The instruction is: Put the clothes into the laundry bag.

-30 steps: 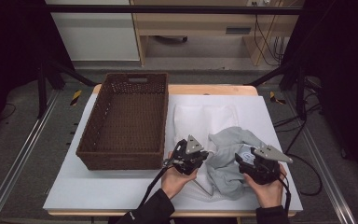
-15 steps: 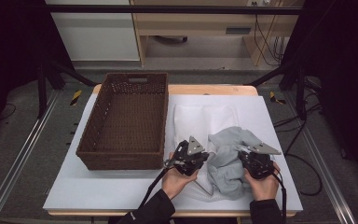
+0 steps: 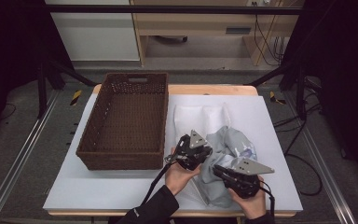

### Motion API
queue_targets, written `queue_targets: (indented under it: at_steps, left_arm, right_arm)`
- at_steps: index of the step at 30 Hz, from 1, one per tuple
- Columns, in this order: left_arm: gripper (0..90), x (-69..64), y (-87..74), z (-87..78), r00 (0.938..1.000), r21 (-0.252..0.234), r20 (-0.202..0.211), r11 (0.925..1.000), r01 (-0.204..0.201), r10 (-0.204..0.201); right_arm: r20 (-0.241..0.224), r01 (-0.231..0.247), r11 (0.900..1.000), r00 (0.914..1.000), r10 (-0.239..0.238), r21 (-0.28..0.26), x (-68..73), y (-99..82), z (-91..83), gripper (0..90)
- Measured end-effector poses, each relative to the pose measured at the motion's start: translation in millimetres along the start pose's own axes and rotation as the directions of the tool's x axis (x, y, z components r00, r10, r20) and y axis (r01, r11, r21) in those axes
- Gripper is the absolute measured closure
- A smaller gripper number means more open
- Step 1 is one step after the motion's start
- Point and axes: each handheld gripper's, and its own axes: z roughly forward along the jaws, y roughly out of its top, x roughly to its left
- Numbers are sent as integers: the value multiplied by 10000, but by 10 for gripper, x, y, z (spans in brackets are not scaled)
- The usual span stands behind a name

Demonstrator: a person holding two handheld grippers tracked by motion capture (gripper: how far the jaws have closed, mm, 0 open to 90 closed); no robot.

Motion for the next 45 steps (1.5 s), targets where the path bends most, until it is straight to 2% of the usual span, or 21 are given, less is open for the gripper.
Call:
queue_targets:
  at_steps: [4,7,11,13,17,19,20,21,22,24,25,30,31,34,36,39,41,42,43,44,45]
  left_arm:
    - [890,-49,39,-23,9999,-130,60,9998,-132,133]
    - [890,-49,-10,-21,9999,-65,75,9999,-134,135]
    - [889,8,-124,2,9999,49,167,10000,-12,11]
    - [889,19,-174,-5,9999,69,115,10000,11,-12]
    - [889,52,-215,-32,10000,55,80,10000,31,-32]
    - [889,61,-217,-49,10000,73,47,10000,4,-4]
    - [889,61,-217,-49,10000,73,47,10000,4,-4]
    - [889,65,-218,-64,10000,77,4,10000,-43,43]
    - [889,65,-218,-64,10000,77,4,10000,-43,43]
    - [889,69,-218,-73,10000,89,2,9999,-67,67]
    - [889,75,-217,-74,9999,130,-15,9999,-104,104]
    - [888,101,-217,-76,10000,134,-36,9999,-53,54]
    - [888,108,-218,-79,10000,152,-31,9999,-36,36]
    - [888,129,-223,-77,10000,187,-61,9998,-2,3]
    - [888,139,-224,-72,9999,180,-87,9998,61,-59]
    - [888,158,-205,-65,9998,162,-89,9998,153,-151]
    - [889,166,-180,-62,9997,138,-91,9997,217,-216]
    - [888,166,-180,-62,9997,138,-91,9997,217,-216]
    - [889,167,-150,-72,9994,33,-135,9995,312,-312]
    - [889,167,-150,-72,9994,33,-135,9995,312,-312]
    - [889,156,-115,-93,9991,-134,-185,9992,367,-370]
  right_arm:
    - [329,-216,9984,9993,199,530,-38,-6,197,834]
    - [1460,-387,9940,9890,235,1022,-131,-29,451,825]
    - [1512,-494,9935,9879,335,1023,-138,-49,563,757]
    - [1288,-372,9947,9914,247,955,-139,-31,512,710]
    - [823,-815,9967,9933,813,-5,-195,85,200,634]
    - [1471,-830,9957,9852,882,-416,-259,154,28,559]
    - [1471,-830,9957,9852,882,-416,-259,154,28,559]
    - [2300,-876,9946,9682,982,-560,-372,192,-79,495]
    - [2300,-876,9946,9682,982,-560,-372,192,-79,495]
    - [2830,-1285,9917,9510,1245,-45,-559,175,-42,420]
    - [2834,-1357,9906,9508,1255,165,-595,156,11,410]
    - [2636,-1363,9848,9590,1038,1081,-622,56,313,426]
    - [2733,-1241,9793,9589,770,1598,-596,15,422,558]
    - [2670,-1333,9731,9604,800,1878,-571,24,425,814]
    - [2719,-1409,9733,9583,880,1815,-573,40,391,836]
    - [2225,-1254,9896,9691,1069,704,-552,133,156,848]
    - [1519,-1085,9941,9825,1080,-52,-472,186,28,848]
    - [1519,-1085,9941,9825,1080,-52,-472,186,28,848]
    - [886,-642,9961,9936,695,-610,-360,230,-57,848]
    - [886,-642,9961,9936,695,-610,-360,230,-57,848]
    - [108,-404,9955,9991,415,-860,-249,245,-82,848]
